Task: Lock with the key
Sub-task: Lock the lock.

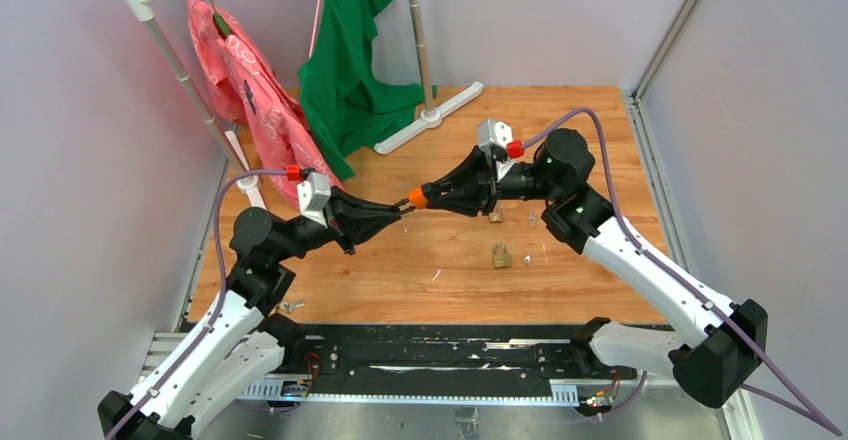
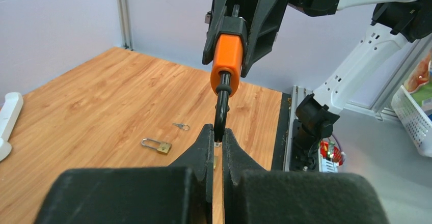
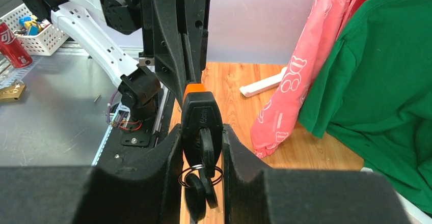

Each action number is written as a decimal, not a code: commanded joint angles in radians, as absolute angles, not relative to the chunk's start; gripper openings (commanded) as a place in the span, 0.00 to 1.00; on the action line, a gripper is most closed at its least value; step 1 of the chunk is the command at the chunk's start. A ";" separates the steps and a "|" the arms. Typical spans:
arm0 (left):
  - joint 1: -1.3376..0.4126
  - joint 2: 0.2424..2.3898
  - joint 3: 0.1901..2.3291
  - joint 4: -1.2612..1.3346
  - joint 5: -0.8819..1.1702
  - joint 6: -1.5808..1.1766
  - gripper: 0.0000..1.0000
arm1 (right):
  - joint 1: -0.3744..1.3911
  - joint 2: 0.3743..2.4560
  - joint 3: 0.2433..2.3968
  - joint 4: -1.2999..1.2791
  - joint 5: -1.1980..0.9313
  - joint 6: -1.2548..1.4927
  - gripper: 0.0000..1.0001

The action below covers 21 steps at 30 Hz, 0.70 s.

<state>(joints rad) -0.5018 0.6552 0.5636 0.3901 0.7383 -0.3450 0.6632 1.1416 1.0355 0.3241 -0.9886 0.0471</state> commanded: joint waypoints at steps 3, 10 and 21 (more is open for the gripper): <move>-0.555 0.650 0.620 0.503 0.779 -0.368 0.00 | 0.724 1.168 1.000 0.231 -1.012 0.046 0.00; -0.555 0.660 0.639 0.486 0.878 -0.376 0.00 | 0.693 1.132 0.924 0.373 -1.014 0.106 0.00; -0.580 0.694 0.649 0.598 0.772 -0.376 0.00 | 0.742 1.206 0.885 0.581 -0.937 0.217 0.00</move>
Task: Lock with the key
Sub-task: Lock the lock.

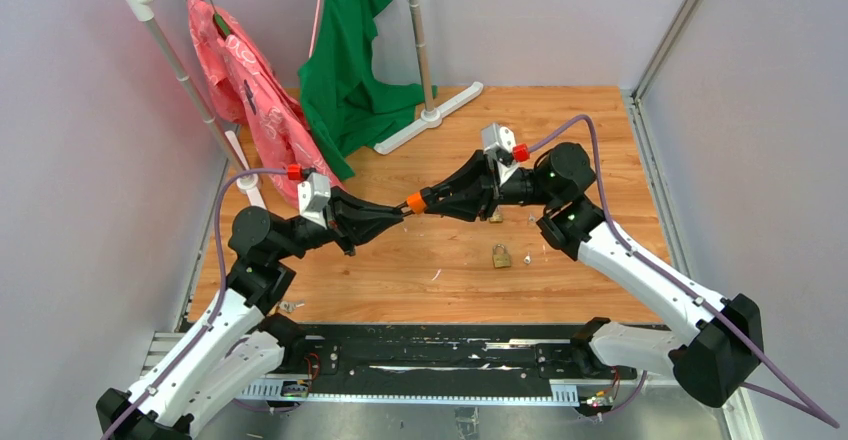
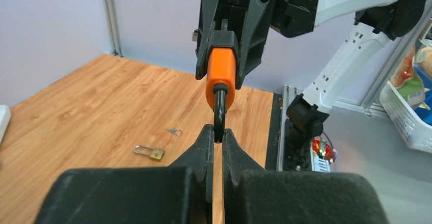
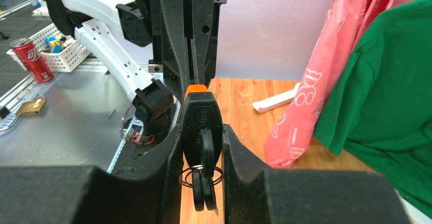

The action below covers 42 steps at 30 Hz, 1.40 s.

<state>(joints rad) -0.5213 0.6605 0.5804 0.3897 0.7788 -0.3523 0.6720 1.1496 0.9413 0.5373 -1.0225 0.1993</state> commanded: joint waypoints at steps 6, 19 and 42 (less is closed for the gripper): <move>-0.582 0.725 0.699 0.663 0.746 -0.386 0.00 | 0.762 1.251 0.801 0.701 -0.892 0.270 0.00; -0.657 0.736 0.643 0.651 0.796 -0.412 0.00 | 0.785 1.377 0.741 0.950 -0.867 0.381 0.00; -0.597 0.690 0.617 0.339 0.762 -0.277 0.24 | 0.744 1.075 0.897 0.280 -0.854 0.021 0.00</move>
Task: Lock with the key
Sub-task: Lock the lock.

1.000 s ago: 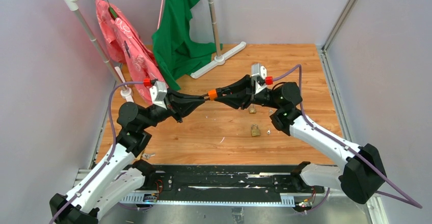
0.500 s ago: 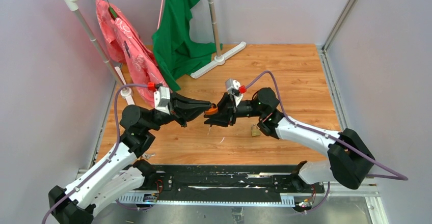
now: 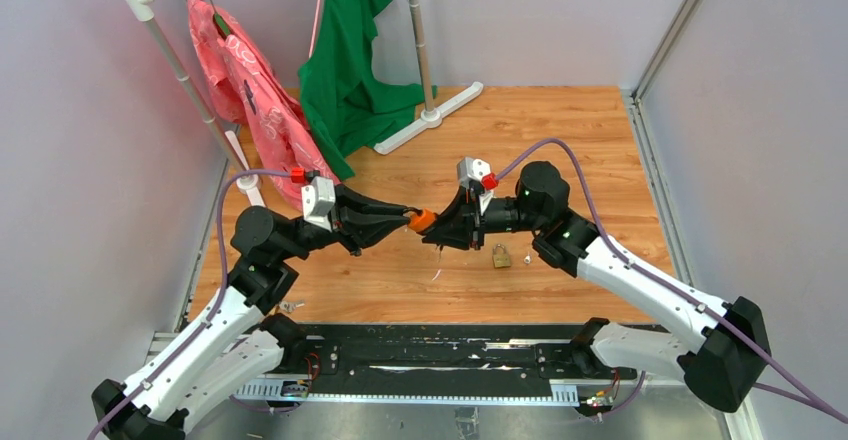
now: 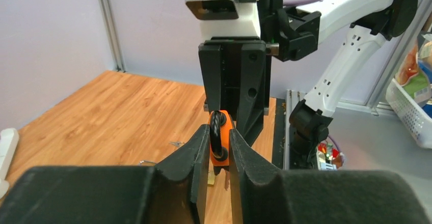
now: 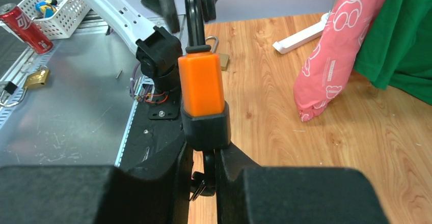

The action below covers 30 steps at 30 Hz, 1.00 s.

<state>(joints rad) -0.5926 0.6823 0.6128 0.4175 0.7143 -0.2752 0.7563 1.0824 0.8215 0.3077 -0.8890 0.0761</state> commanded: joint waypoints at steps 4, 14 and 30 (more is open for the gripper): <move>-0.598 0.691 0.617 0.345 0.755 -0.292 0.33 | 0.744 1.099 0.900 0.319 -0.865 0.038 0.00; -0.597 0.678 0.630 0.347 0.744 -0.296 0.00 | 0.739 1.074 0.939 0.166 -0.820 -0.066 0.14; -0.597 0.677 0.643 0.345 0.764 -0.276 0.00 | 0.730 1.154 1.062 -0.197 -0.950 -0.175 0.47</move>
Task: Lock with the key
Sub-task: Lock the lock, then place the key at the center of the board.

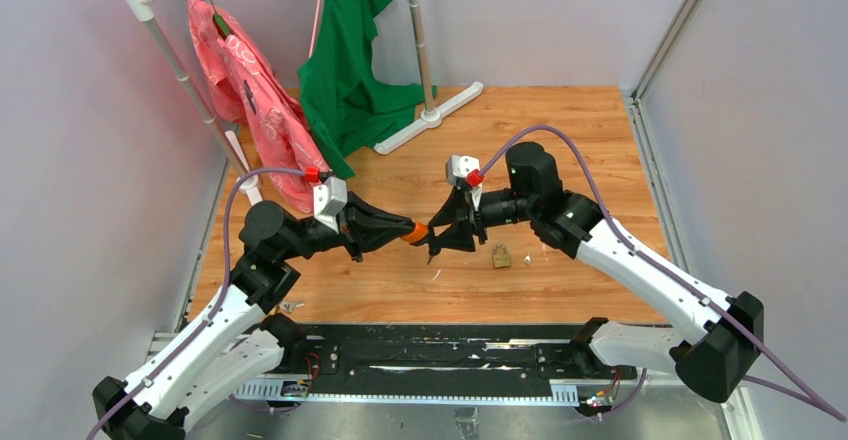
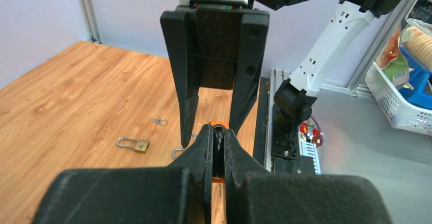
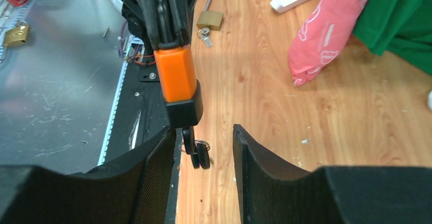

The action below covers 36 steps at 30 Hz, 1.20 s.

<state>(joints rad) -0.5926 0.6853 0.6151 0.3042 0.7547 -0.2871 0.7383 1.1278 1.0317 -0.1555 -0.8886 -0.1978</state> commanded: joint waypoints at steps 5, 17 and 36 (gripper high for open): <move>-0.597 0.677 0.644 0.345 0.766 -0.277 0.00 | 0.729 1.147 1.024 -0.070 -0.955 -0.107 0.30; -0.538 0.680 0.762 0.391 0.827 -0.169 0.00 | 0.521 1.152 0.802 -0.035 -0.852 -0.144 0.00; -0.492 0.656 0.738 0.195 0.844 -0.172 0.00 | 0.264 1.288 0.960 -0.217 -0.468 0.157 0.00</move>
<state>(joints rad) -0.4938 0.6689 0.7532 0.1829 0.8688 -0.1532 0.3782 1.2285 0.8810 -0.1246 -0.5453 0.1070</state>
